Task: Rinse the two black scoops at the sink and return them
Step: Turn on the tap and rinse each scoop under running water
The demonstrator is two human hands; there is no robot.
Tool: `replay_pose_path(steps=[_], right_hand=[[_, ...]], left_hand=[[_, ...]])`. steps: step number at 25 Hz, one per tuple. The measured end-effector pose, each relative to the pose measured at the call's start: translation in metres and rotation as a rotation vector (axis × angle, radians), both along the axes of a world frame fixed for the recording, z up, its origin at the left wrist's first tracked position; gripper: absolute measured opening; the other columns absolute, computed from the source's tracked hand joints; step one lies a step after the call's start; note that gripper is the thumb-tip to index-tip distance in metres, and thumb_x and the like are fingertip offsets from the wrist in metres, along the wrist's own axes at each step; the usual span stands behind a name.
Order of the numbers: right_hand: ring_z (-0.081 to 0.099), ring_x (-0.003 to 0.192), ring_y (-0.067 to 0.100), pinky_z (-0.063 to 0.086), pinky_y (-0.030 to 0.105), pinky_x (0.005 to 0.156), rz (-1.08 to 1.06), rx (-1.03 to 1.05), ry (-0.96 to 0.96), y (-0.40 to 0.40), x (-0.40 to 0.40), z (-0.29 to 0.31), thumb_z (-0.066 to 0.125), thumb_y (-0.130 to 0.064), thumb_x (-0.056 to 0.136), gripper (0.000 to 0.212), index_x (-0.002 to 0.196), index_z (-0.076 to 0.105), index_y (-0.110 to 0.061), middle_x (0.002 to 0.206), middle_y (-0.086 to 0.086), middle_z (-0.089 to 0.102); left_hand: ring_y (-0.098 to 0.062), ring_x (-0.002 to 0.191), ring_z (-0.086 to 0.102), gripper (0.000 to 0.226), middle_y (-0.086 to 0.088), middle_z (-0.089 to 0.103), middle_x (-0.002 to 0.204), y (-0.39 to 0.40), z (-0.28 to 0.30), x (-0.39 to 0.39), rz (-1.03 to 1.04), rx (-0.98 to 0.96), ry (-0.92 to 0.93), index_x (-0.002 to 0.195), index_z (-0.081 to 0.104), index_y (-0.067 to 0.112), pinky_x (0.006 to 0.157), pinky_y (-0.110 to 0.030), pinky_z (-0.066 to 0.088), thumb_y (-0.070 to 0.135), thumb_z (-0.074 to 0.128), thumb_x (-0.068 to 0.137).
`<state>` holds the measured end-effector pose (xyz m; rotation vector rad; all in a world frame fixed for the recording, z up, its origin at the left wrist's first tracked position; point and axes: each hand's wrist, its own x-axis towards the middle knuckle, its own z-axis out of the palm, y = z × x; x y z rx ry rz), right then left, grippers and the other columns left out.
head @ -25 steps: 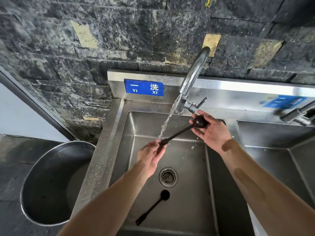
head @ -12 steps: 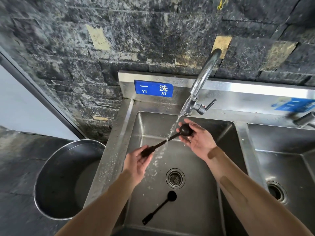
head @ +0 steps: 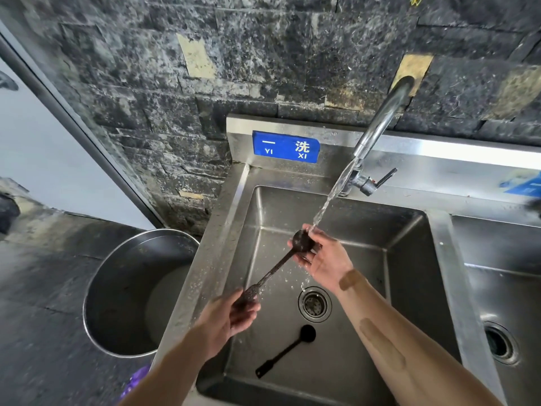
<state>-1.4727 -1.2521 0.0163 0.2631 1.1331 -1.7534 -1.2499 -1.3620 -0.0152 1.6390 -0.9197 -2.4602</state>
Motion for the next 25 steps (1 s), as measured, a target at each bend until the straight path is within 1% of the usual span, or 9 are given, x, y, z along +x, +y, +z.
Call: replay_pose_path(steps=[3,5,8,11,14,17,21,23,25], right_hand=[[0.069,0.096,0.029,0.055,0.039,0.074,-0.038,0.005,-0.047,-0.003,0.004,-0.006,0.053,-0.015,0.094,0.027,0.115,0.068,-0.012,0.115,0.016,0.065],[0.068,0.095,0.029,0.057,0.04,0.072,-0.063,-0.004,-0.066,-0.002,0.008,-0.009,0.054,-0.018,0.095,0.028,0.118,0.069,-0.011,0.112,0.016,0.065],[0.069,0.097,0.034,0.059,0.042,0.075,-0.051,0.018,-0.057,0.002,0.014,-0.011,0.058,-0.017,0.094,0.029,0.121,0.067,-0.011,0.118,0.021,0.065],[0.069,0.104,0.034,0.059,0.043,0.08,0.07,0.078,0.054,0.006,0.016,-0.012,0.049,-0.002,0.097,0.038,0.127,0.061,-0.02,0.122,0.019,0.064],[0.075,0.085,0.025,0.061,0.034,0.072,0.099,0.195,0.245,0.004,0.018,-0.011,0.051,0.002,0.096,0.039,0.126,0.064,-0.02,0.119,0.015,0.065],[0.073,0.064,0.017,0.059,0.024,0.054,-0.005,0.246,0.269,0.0,0.019,-0.012,0.053,0.004,0.094,0.037,0.124,0.065,-0.015,0.112,0.017,0.067],[0.073,0.07,0.019,0.061,0.028,0.06,-0.005,0.226,0.227,0.0,0.017,-0.015,0.051,0.011,0.092,0.039,0.114,0.067,-0.018,0.111,0.016,0.068],[0.074,0.066,0.02,0.061,0.027,0.057,-0.006,0.255,0.239,-0.001,0.016,-0.015,0.051,0.003,0.096,0.033,0.122,0.063,-0.013,0.109,0.017,0.07],[0.073,0.073,0.022,0.059,0.026,0.055,0.034,0.279,0.254,-0.003,0.016,-0.015,0.048,0.005,0.096,0.038,0.127,0.061,-0.014,0.114,0.018,0.068]], left_hand=[[-0.019,0.062,0.068,0.026,-0.02,0.073,0.085,0.002,0.0,0.005,0.083,0.096,0.079,0.103,0.066,-0.007,0.05,-0.025,0.057,0.015,0.065,0.089],[-0.016,0.062,0.066,0.022,-0.018,0.071,0.084,0.003,-0.001,0.008,0.102,0.069,0.126,0.101,0.068,-0.007,0.053,-0.023,0.057,0.006,0.068,0.084],[-0.012,0.062,0.065,0.017,-0.013,0.069,0.079,0.011,-0.007,0.01,0.042,-0.134,0.078,0.099,0.073,-0.001,0.057,-0.021,0.057,-0.003,0.066,0.083],[-0.018,0.072,0.067,0.021,-0.015,0.07,0.087,0.018,-0.009,0.012,0.015,-0.307,0.021,0.102,0.072,0.004,0.061,-0.022,0.058,-0.005,0.065,0.085],[-0.022,0.073,0.066,0.021,-0.015,0.069,0.085,0.024,-0.007,0.012,0.001,-0.336,0.039,0.1,0.071,0.002,0.061,-0.023,0.059,-0.009,0.064,0.084],[-0.023,0.071,0.066,0.021,-0.016,0.069,0.083,0.03,-0.003,0.006,-0.022,-0.335,0.043,0.101,0.069,-0.001,0.061,-0.023,0.059,-0.01,0.065,0.084],[-0.025,0.07,0.067,0.02,-0.02,0.069,0.089,0.029,0.0,0.003,-0.032,-0.31,0.023,0.099,0.07,-0.003,0.059,-0.024,0.06,-0.012,0.066,0.082],[-0.025,0.07,0.069,0.019,-0.02,0.07,0.09,0.028,-0.001,0.005,-0.053,-0.302,0.021,0.097,0.071,-0.002,0.06,-0.025,0.06,-0.01,0.069,0.08],[-0.024,0.069,0.07,0.019,-0.02,0.07,0.09,0.027,-0.003,0.009,-0.069,-0.301,0.012,0.097,0.071,-0.002,0.061,-0.026,0.059,-0.009,0.07,0.079]])
